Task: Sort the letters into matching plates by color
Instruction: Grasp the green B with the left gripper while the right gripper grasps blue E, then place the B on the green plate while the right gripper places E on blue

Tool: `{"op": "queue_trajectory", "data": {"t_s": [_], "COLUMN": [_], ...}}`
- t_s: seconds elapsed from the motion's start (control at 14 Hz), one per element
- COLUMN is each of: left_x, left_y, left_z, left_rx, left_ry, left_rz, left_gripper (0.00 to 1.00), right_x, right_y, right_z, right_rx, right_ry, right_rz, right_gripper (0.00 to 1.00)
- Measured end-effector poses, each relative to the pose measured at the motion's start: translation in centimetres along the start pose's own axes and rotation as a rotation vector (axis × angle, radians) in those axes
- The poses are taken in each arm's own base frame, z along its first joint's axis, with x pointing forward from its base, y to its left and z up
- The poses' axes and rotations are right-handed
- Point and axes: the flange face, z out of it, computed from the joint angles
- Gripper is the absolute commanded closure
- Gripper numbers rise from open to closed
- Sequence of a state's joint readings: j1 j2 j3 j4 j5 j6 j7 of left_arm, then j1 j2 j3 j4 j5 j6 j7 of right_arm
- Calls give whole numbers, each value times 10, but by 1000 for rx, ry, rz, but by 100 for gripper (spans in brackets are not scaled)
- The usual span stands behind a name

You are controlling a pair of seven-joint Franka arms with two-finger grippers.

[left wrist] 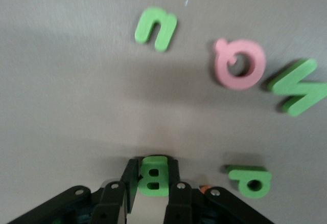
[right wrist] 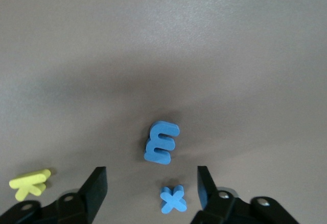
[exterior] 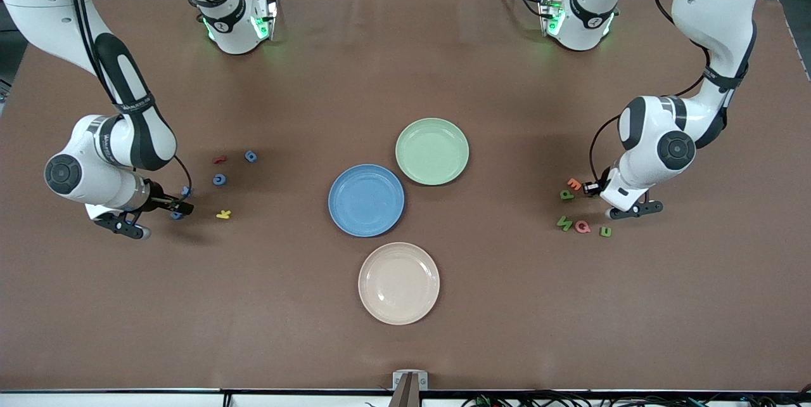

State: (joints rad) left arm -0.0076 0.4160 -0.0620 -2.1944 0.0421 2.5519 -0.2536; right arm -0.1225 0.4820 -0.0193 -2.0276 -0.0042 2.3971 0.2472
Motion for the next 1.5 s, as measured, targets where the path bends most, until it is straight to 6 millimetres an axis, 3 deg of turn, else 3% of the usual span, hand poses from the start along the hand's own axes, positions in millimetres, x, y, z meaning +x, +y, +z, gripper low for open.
{"op": "queue_trajectory", "data": {"t_s": [0.21, 0.43, 0.71, 0.93, 1.07, 1.5], "left_x": [17, 35, 48, 47, 38, -10], "left_y": [3, 15, 49, 81, 106, 190], "left_z": [-40, -103, -174, -216, -228, -228], "left_rx": [1, 10, 11, 4, -1, -5], "left_ry": [18, 0, -27, -38, -52, -100], "left_rz": [-1, 12, 57, 92, 89, 31], "left_gripper": [100, 100, 100, 100, 100, 100], "right_x": [5, 9, 9, 7, 7, 7], "right_y": [1, 5, 4, -2, -3, -3], "right_z": [3, 13, 19, 20, 20, 21], "right_rx": [7, 0, -1, -1, -1, -1], "right_ry": [42, 68, 66, 66, 66, 68], "right_rz": [25, 29, 29, 26, 26, 28], "right_gripper": [25, 33, 45, 58, 62, 82]}}
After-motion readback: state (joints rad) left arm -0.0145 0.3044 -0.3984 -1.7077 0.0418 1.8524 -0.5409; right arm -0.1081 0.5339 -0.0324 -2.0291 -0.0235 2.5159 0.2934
